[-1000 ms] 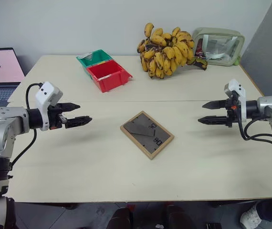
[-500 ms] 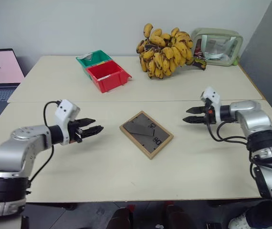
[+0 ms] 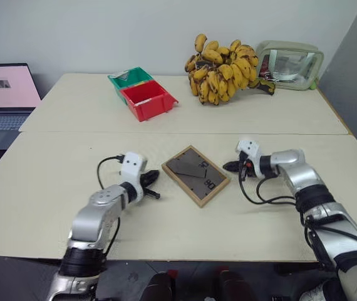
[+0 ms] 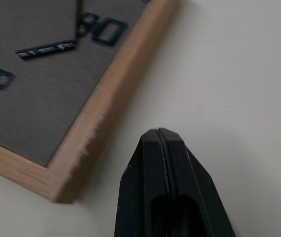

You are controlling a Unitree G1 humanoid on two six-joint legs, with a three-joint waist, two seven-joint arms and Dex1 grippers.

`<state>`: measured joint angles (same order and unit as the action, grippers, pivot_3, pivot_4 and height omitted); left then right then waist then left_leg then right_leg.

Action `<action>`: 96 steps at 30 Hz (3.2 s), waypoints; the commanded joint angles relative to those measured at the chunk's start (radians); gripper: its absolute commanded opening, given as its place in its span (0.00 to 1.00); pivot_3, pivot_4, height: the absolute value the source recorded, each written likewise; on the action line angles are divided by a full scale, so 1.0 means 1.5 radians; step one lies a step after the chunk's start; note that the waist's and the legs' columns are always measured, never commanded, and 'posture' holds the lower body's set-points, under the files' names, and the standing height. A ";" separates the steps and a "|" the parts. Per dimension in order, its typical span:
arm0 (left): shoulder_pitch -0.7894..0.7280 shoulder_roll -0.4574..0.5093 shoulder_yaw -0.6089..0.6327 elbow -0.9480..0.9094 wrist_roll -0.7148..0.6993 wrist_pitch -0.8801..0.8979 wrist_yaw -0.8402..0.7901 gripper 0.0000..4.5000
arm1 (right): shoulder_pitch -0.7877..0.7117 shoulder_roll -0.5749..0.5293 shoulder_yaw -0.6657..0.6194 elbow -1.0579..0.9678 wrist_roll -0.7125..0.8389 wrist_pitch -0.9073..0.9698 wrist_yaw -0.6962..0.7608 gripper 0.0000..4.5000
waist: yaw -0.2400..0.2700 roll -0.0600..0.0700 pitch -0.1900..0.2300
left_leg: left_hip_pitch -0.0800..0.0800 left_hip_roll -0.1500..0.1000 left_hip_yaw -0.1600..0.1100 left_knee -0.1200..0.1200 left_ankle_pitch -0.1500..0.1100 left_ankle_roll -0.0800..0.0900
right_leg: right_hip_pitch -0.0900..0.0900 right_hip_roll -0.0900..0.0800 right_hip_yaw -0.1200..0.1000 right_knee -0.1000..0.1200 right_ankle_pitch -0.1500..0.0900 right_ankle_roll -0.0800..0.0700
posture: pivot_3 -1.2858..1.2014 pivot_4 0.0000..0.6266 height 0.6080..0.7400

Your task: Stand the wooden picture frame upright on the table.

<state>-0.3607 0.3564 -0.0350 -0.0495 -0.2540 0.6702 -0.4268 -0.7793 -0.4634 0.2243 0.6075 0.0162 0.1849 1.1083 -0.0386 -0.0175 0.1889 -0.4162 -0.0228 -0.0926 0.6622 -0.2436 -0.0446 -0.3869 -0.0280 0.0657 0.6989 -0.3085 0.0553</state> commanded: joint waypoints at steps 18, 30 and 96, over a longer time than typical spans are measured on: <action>-0.088 0.088 -0.048 0.097 0.041 -0.007 -0.161 0.00 | 0.114 -0.095 -0.017 -0.256 -0.025 0.093 -0.086 0.00 | 0.001 0.000 -0.001 | 0.000 0.000 -0.002 0.000 0.000 0.000 | 0.001 0.000 -0.002 0.000 0.000 0.000 | 0.52 0.24 1.00; -0.175 0.153 0.216 0.236 -0.320 0.512 -0.307 0.51 | 0.075 -0.031 -0.012 -0.145 -0.031 0.057 -0.156 0.00 | -0.013 0.000 -0.001 | 0.001 0.001 -0.003 0.000 0.000 0.000 | 0.001 0.003 -0.002 0.001 0.000 0.000 | 0.52 0.24 1.00; -0.220 0.133 0.204 0.098 -0.386 0.465 -0.205 0.29 | -0.056 -0.115 -0.142 -0.295 0.253 0.370 0.051 0.33 | -0.023 0.000 0.001 | 0.011 0.001 -0.002 -0.010 0.001 -0.002 | 0.009 0.003 0.001 -0.004 0.000 0.000 | 0.52 0.24 1.00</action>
<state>-0.6645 0.5343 0.2900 0.0888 -0.8150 1.3945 -0.6671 -0.8015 -0.6530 -0.0011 0.2398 0.2940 0.6579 1.0941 -0.0725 -0.0170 0.1902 -0.3991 -0.0210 -0.0965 0.6456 -0.2415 -0.0482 -0.3739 -0.0232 0.0667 0.6917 -0.3083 0.0553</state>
